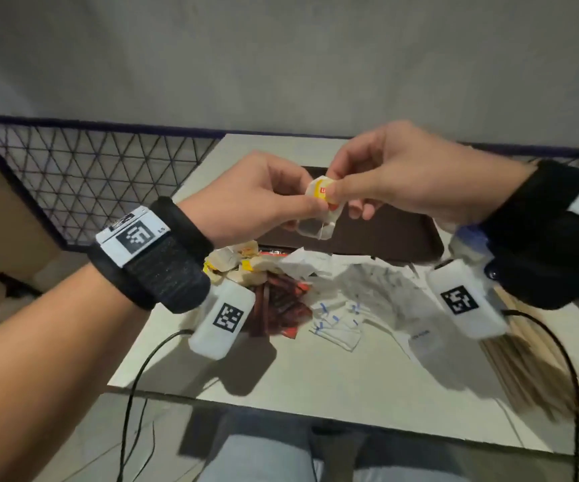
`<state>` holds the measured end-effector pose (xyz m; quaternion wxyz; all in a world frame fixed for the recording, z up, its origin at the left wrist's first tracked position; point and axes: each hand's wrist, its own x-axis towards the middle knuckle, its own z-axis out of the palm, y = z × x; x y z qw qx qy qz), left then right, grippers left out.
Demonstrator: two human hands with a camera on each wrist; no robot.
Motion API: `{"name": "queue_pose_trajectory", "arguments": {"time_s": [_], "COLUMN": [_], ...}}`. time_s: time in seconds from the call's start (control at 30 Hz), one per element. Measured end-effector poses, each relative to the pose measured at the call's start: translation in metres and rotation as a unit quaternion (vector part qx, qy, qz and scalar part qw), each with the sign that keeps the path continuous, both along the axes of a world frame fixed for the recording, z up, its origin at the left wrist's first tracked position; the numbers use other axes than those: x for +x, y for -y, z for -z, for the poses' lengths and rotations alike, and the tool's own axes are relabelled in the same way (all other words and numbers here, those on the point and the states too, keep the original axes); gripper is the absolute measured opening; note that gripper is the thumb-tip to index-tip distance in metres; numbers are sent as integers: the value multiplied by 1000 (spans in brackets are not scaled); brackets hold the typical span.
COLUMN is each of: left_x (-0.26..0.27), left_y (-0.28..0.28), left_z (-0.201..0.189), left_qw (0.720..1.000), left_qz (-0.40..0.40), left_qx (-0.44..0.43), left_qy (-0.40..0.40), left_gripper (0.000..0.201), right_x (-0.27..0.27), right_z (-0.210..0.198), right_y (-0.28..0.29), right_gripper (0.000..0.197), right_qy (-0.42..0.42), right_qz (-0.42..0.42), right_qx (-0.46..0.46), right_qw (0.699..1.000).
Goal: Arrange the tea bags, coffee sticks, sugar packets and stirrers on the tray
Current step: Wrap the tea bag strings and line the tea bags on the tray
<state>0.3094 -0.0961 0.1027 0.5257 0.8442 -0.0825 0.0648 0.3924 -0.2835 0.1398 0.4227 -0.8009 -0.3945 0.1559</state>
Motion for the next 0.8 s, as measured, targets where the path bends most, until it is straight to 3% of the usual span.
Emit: {"name": "queue_pose_trajectory", "arguments": {"time_s": [0.2,0.4,0.5,0.63,0.8], "left_x": [-21,-30,-14,12,35], "left_y": [-17,-112,-156,-194,-210], "left_z": [-23,-17,-13,2,34], "left_qw": [999,965,936,900,875], "left_qz": [5,-146,-192,-203,-177], "left_qx": [-5,-161,-240,-333,-424], "left_qy": [43,145,174,195,153], "left_gripper": [33,11,20,7,12], "right_x": [-22,11,51,117,194], "right_z": [-30,-64,-72,-54,8], "right_y": [-7,-54,-92,-156,-225], "right_gripper": [17,15,13,8,9], "right_qy": [26,75,69,57,20], "right_qz": [-15,4,18,41,71], "right_qx": [-19,-84,-132,-186,-247], "right_qw": [999,994,989,980,966]}}
